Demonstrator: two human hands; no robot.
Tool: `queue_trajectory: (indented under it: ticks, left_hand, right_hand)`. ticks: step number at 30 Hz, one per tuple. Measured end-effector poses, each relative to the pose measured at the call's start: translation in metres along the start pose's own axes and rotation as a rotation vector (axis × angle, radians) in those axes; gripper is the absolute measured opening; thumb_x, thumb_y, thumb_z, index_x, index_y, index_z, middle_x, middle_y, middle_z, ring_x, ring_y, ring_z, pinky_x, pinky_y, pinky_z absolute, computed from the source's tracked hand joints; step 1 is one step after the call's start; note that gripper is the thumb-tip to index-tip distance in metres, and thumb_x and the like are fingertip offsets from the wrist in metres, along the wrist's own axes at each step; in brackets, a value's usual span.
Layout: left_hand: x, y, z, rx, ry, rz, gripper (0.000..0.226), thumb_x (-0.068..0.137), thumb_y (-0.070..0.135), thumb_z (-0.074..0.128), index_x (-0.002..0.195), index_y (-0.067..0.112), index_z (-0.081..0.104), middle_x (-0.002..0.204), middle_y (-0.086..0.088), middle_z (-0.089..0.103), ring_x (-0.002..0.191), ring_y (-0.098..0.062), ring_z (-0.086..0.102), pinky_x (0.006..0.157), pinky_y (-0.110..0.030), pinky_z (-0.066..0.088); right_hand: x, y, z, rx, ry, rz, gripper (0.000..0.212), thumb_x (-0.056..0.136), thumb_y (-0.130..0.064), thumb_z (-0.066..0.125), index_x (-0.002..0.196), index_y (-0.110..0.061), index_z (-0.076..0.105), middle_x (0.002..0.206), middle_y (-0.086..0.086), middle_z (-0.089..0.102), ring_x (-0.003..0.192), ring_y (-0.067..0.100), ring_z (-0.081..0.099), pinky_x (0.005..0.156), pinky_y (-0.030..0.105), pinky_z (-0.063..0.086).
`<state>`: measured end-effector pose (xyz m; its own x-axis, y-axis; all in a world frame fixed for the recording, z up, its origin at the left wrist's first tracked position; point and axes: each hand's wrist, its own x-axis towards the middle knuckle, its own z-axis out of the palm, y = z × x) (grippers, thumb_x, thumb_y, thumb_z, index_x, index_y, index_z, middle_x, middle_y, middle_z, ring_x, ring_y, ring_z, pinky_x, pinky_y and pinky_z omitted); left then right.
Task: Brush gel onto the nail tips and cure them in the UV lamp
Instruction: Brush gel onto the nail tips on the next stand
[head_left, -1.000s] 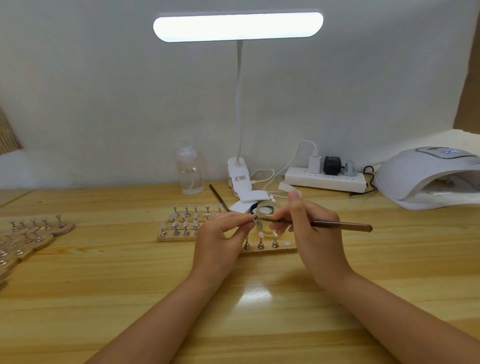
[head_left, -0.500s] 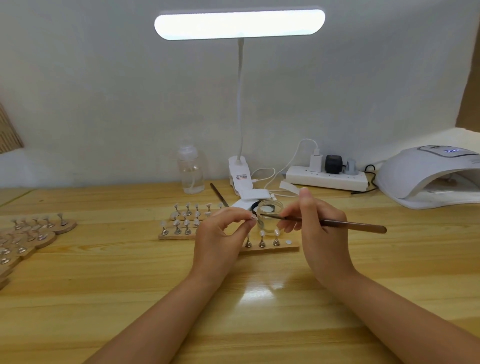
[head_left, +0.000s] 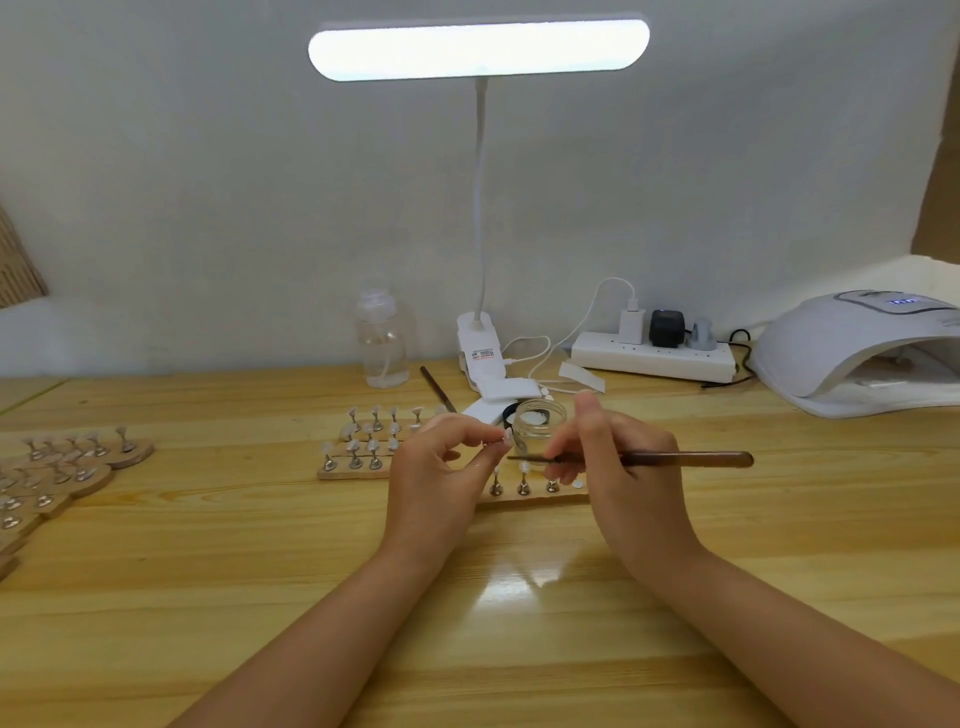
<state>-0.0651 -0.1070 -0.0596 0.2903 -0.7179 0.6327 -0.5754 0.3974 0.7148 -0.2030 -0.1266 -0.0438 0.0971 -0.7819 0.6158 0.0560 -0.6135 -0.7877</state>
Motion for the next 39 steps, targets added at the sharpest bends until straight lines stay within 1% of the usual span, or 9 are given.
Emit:
queue_trajectory:
  ticks: [2,7,11,15,23,27,30,34,39]
  left_hand:
    - [0.0,-0.001,0.0,-0.008,0.004,-0.001,0.025,0.072,0.01,0.074,0.071,0.033,0.065,0.076,0.011,0.066,0.079,-0.005,0.059,0.067,-0.016,0.044]
    - [0.001,0.0,0.001,-0.009,-0.002,-0.005,0.025,0.072,0.009,0.074,0.071,0.032,0.065,0.076,0.01,0.065,0.079,-0.01,0.06,0.068,-0.029,0.049]
    - [0.001,0.001,0.0,-0.008,-0.016,-0.01,0.024,0.073,0.009,0.074,0.072,0.032,0.066,0.077,0.01,0.065,0.08,-0.012,0.06,0.069,-0.034,0.05]
    - [0.0,0.003,0.0,-0.014,-0.022,-0.02,0.022,0.073,0.009,0.073,0.071,0.029,0.067,0.077,0.009,0.065,0.08,-0.014,0.06,0.071,-0.037,0.051]
    - [0.0,0.002,0.001,-0.017,-0.021,-0.032,0.026,0.072,0.009,0.074,0.07,0.033,0.065,0.074,0.009,0.066,0.079,-0.009,0.059,0.069,-0.027,0.047]
    - [0.0,0.001,0.0,-0.012,-0.03,-0.031,0.026,0.073,0.009,0.074,0.07,0.034,0.065,0.075,0.01,0.066,0.079,-0.008,0.059,0.068,-0.024,0.046]
    - [0.0,0.001,0.0,-0.008,-0.025,-0.029,0.029,0.072,0.008,0.074,0.068,0.036,0.064,0.073,0.011,0.065,0.076,-0.004,0.057,0.066,-0.019,0.044]
    - [0.0,0.002,0.0,-0.008,-0.029,-0.024,0.031,0.071,0.008,0.075,0.068,0.037,0.064,0.073,0.011,0.065,0.075,-0.002,0.055,0.065,-0.014,0.042]
    - [0.0,0.002,0.0,-0.008,-0.031,-0.03,0.029,0.072,0.009,0.074,0.068,0.037,0.064,0.074,0.012,0.066,0.076,-0.002,0.056,0.065,-0.012,0.041]
  right_hand:
    - [0.001,0.001,-0.001,-0.051,0.014,-0.058,0.04,0.094,-0.032,0.044,0.063,-0.018,0.065,0.058,0.001,0.064,0.055,0.006,0.06,0.053,0.013,0.046]
    - [0.001,-0.001,0.0,-0.004,-0.019,0.056,0.046,0.079,-0.05,0.04,0.058,-0.017,0.065,0.054,0.003,0.064,0.049,0.005,0.059,0.05,0.016,0.047]
    - [0.002,0.0,0.0,-0.019,-0.013,-0.031,0.04,0.085,-0.039,0.041,0.064,-0.015,0.065,0.06,0.003,0.064,0.053,0.004,0.058,0.051,0.013,0.044]
    - [0.001,0.0,0.0,0.01,-0.021,0.058,0.046,0.079,-0.05,0.041,0.059,-0.016,0.065,0.055,0.002,0.065,0.048,0.005,0.059,0.049,0.014,0.046]
    - [0.002,0.001,-0.001,-0.013,-0.003,0.028,0.049,0.08,-0.053,0.039,0.059,-0.017,0.064,0.054,0.003,0.064,0.046,0.006,0.057,0.048,0.016,0.046]
    - [0.002,0.003,-0.001,-0.048,-0.006,-0.063,0.037,0.086,-0.04,0.041,0.064,-0.021,0.065,0.06,-0.004,0.065,0.051,0.005,0.058,0.051,0.012,0.045]
    - [0.001,0.004,-0.001,-0.032,-0.009,-0.003,0.045,0.084,-0.05,0.041,0.058,-0.022,0.064,0.054,-0.004,0.065,0.048,0.002,0.059,0.051,0.013,0.046]
    - [0.002,0.007,-0.003,-0.106,-0.006,-0.133,0.039,0.094,-0.039,0.045,0.064,-0.023,0.063,0.056,-0.004,0.063,0.054,0.003,0.06,0.055,0.011,0.045]
    - [0.002,0.009,-0.003,-0.065,0.008,-0.085,0.044,0.09,-0.045,0.044,0.057,-0.024,0.063,0.054,-0.002,0.064,0.049,0.005,0.06,0.053,0.012,0.046]
